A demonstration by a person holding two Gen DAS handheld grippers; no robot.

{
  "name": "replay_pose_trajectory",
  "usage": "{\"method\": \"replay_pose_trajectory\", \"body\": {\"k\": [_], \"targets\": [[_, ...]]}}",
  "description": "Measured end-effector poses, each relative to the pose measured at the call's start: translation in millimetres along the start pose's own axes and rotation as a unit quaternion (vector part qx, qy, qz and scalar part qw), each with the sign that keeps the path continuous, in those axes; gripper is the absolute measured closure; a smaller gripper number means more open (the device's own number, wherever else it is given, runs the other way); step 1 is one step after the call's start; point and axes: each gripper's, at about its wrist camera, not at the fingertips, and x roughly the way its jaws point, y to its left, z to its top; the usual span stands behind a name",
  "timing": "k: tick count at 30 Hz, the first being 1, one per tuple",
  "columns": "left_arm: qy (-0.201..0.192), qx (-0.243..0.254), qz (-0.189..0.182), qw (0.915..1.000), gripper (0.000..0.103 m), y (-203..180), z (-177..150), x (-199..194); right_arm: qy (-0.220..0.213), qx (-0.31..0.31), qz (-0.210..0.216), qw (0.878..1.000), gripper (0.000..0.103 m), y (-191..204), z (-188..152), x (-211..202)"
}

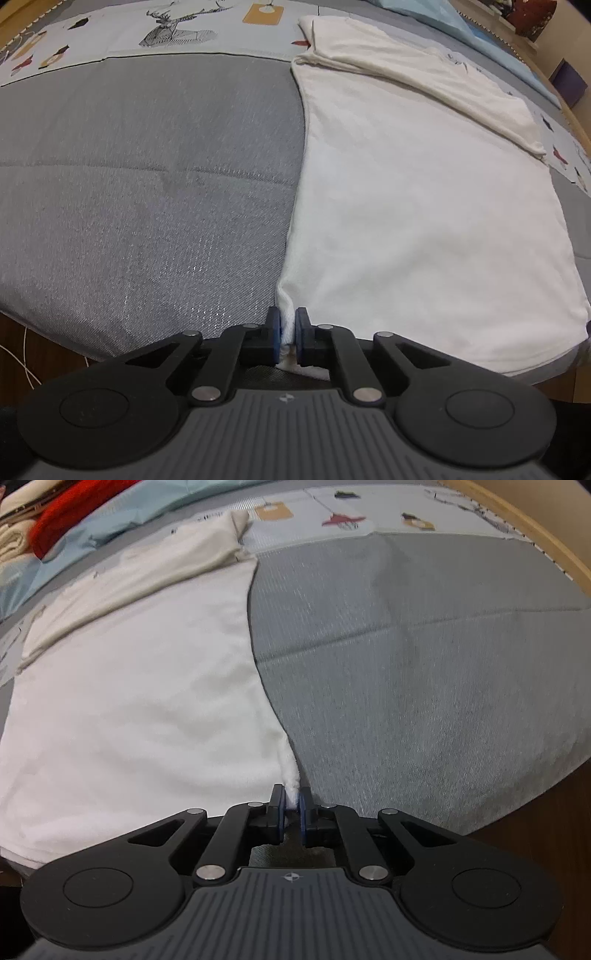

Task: Fold small clothes
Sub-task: 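Close the left gripper on the hem while the right gripper closes beside it, then lift the hem with both grippers, fold it toward the collar, open both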

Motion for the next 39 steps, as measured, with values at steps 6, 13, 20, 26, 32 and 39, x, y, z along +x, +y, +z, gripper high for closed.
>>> {"method": "replay_pose_trajectory", "body": {"k": [6,13,20,26,32,39], "targets": [[-0.053,-0.03,-0.031,0.9977,0.097,6.7,5.9,-31.9,-0.075,0.02,0.055,0.995,0.097,-3.4,9.1,-43.1],[-0.133,-0.013,-0.071,0.9885,0.097,0.3,14.9,-103.4,-0.157,0.05,0.129,0.978,0.097,-15.8,23.1,-115.7],[-0.204,-0.067,-0.131,0.9678,0.097,26.9,-26.0,-207.6,-0.228,0.079,0.197,0.95,0.098,-40.4,7.1,-208.7],[-0.191,-0.085,-0.122,0.9703,0.097,36.5,-15.7,-194.1,-0.229,0.066,0.178,0.955,0.098,-43.0,9.2,-207.0],[-0.149,-0.075,-0.113,0.9794,0.098,45.8,38.9,-143.0,-0.207,0.061,0.143,0.966,0.098,-30.0,44.8,-164.3],[-0.148,-0.008,-0.094,0.9845,0.099,44.5,100.9,-90.7,-0.188,0.042,0.122,0.974,0.098,-15.0,101.0,-116.4]]}}
